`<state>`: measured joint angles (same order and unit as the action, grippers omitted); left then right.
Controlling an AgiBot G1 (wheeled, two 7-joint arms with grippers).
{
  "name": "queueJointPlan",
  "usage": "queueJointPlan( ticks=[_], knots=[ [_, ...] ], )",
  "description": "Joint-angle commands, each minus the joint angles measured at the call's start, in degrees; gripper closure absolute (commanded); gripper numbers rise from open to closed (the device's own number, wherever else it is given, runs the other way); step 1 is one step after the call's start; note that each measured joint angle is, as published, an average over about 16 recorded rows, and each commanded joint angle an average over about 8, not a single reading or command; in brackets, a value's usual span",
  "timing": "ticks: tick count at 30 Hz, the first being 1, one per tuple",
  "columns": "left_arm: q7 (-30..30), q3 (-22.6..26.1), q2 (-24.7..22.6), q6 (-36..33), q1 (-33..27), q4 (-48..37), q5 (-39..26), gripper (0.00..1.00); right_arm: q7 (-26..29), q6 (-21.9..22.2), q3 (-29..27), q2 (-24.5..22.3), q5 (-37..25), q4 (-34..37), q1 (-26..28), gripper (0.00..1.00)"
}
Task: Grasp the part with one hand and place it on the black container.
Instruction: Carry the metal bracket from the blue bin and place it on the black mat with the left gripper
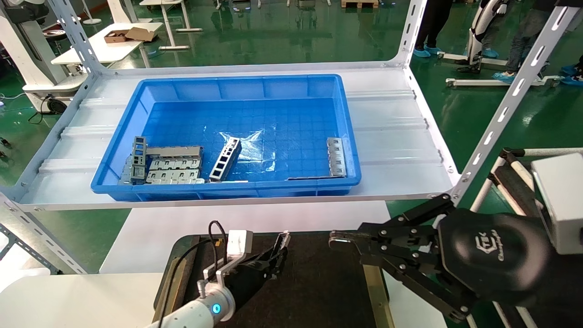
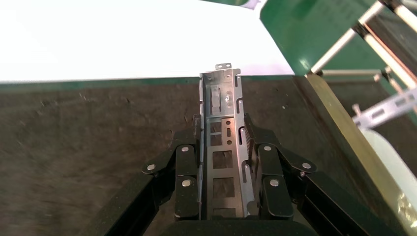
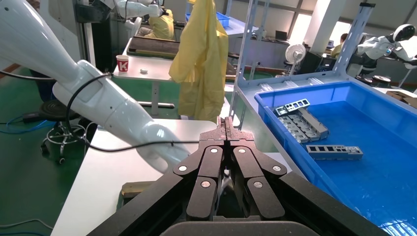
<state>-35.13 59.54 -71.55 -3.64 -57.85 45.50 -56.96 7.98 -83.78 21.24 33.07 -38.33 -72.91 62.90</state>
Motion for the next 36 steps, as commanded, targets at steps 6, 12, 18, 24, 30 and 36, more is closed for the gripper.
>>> queueJointPlan(
  ticks=[6,12,18,24,30,36],
  knots=[
    [-3.6,3.0,-5.3,4.9,-2.1,-7.2,2.8,1.00,0.0,0.0,0.0,0.0,0.0,0.0,0.0,1.00],
    [-6.4,6.8,-6.3,6.0,-3.9,-10.2,6.5,1.00,0.0,0.0,0.0,0.0,0.0,0.0,0.0,1.00],
    [-8.7,11.5,-6.5,6.8,-5.2,-11.2,10.2,1.00,0.0,0.0,0.0,0.0,0.0,0.0,0.0,1.00],
    [-10.0,16.3,-6.5,8.5,-6.1,-11.2,13.5,0.96,0.0,0.0,0.0,0.0,0.0,0.0,0.0,0.81],
    [-10.5,20.9,-6.6,10.7,-6.8,-10.7,17.2,0.27,0.0,0.0,0.0,0.0,0.0,0.0,0.0,0.06],
    [-10.3,24.9,-6.6,13.1,-7.7,-10.0,21.6,0.00,0.0,0.0,0.0,0.0,0.0,0.0,0.0,0.00]
  ],
)
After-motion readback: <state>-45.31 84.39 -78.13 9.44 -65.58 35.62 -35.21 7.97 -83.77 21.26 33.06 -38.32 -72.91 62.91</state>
